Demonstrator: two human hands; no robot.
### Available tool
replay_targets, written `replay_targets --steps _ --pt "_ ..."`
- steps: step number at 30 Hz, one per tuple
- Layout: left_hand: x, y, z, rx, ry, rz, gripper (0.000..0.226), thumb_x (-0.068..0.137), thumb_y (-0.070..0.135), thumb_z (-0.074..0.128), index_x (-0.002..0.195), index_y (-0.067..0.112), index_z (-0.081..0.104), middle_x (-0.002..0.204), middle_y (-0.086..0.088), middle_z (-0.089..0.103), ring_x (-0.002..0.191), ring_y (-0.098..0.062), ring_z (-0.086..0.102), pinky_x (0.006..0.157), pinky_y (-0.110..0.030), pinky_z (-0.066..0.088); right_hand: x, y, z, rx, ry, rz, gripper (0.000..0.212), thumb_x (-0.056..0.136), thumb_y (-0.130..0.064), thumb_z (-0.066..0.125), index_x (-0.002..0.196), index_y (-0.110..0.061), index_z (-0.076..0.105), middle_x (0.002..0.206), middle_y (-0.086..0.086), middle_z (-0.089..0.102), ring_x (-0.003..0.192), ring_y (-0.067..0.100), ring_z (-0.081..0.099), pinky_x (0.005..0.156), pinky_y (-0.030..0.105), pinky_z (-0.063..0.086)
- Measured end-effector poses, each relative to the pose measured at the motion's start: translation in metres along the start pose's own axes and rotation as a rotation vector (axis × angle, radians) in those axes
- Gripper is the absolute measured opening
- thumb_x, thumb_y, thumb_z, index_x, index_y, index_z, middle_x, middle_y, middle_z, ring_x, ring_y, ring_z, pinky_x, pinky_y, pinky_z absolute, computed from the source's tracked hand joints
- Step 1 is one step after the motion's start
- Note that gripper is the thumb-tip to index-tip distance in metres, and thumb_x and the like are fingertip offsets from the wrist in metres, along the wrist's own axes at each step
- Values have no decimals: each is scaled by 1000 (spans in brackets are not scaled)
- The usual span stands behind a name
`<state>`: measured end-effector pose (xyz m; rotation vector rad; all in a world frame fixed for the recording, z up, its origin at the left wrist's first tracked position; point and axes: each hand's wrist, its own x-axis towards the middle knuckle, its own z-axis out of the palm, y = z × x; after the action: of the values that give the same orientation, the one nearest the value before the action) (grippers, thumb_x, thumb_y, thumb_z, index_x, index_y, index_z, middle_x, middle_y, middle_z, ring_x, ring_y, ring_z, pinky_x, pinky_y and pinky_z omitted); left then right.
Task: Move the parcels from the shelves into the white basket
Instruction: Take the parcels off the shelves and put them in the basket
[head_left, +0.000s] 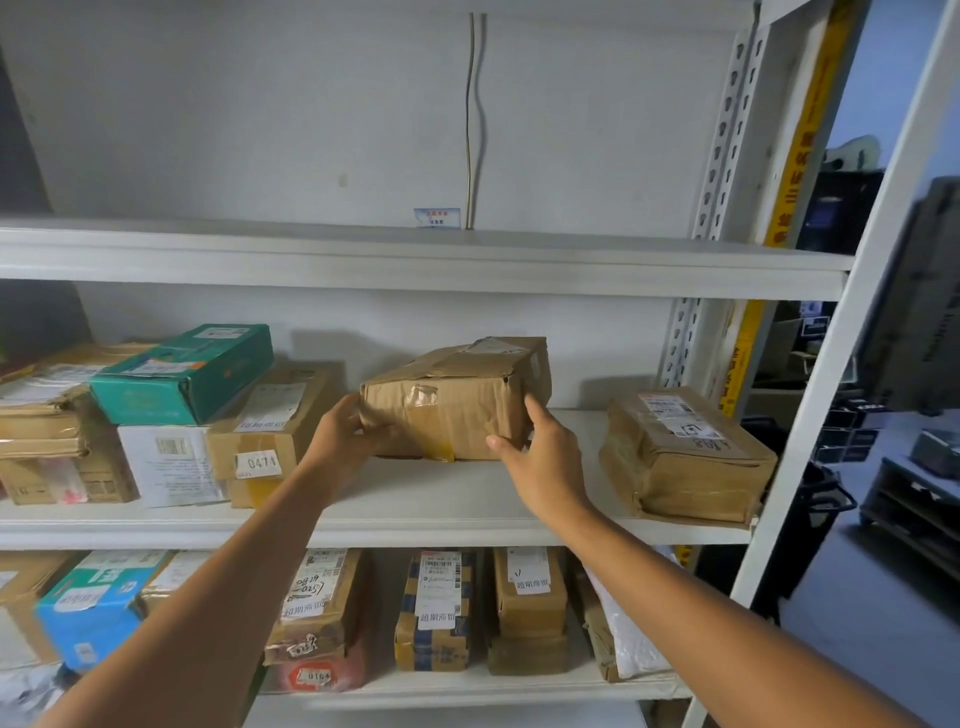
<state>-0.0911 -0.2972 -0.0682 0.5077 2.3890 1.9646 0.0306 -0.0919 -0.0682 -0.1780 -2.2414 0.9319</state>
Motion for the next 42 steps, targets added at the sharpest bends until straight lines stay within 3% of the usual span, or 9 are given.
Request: replay_targets --steps 4,9,13,16,24,29,31,34,42 --pt "-1 1 18 -49 -15 -3 41 76 7 78 100 20 48 103 -13 64 101 -35 62 89 -52 52 12 16 -23 142 -68 69 47 85 -15 72 129 -13 55 111 -4 67 100 -4 61 95 23 50" --pt "-7 -11 58 -48 14 10 51 72 8 81 111 18 49 102 -7 66 101 -29 63 83 -42 53 20 54 -39 184 -102 171 45 83 -6 73 122 -20 56 95 -27 54 83 -30 50 64 -6 37" --pt "-8 -29 92 25 29 -20 54 73 11 80 117 13 48 115 -11 63 101 -26 61 72 -30 51 17 88 -42 170 -139 294 47 82 -6 74 125 -16 57 108 -13 61 122 11 51 100 26 42" --pt "-3 -39 110 46 -34 5 59 76 6 77 124 13 43 126 -11 58 101 -20 58 64 -15 46 10 110 -40 124 -142 386 49 81 -10 76 125 -16 55 129 7 59 127 23 50 97 31 38" --pt "17 -55 133 181 -183 -1 83 74 13 79 143 19 35 126 -2 56 101 -10 51 60 -6 43 11 133 -38 -2 -106 508 66 72 -26 85 126 -8 52 126 6 60 117 23 57 93 31 45" --pt "24 -68 132 248 -278 -9 88 74 11 80 146 20 32 133 -9 55 118 -25 55 94 -39 51 11 138 -46 -26 -137 550 66 69 -15 87 126 -6 54 121 6 63 116 24 59 91 30 44" --pt "24 -68 127 298 -287 10 87 76 18 80 148 20 31 135 -9 54 118 -26 57 92 -38 52 13 134 -50 -57 -154 543 75 71 -18 85 135 -5 48 129 7 59 120 25 56 93 31 44" --pt "18 -64 117 410 -300 33 74 82 24 74 146 23 36 134 -8 56 110 -21 59 66 -18 49 14 125 -58 -133 -195 533 89 77 -28 81 148 -9 31 145 11 45 131 28 46 105 38 40" --pt "-29 -38 44 715 -188 27 51 88 40 65 134 25 51 130 -7 59 113 -26 58 94 -32 45 11 87 -70 -408 -238 279 56 88 -46 65 134 -18 53 134 10 57 118 26 56 87 31 46"
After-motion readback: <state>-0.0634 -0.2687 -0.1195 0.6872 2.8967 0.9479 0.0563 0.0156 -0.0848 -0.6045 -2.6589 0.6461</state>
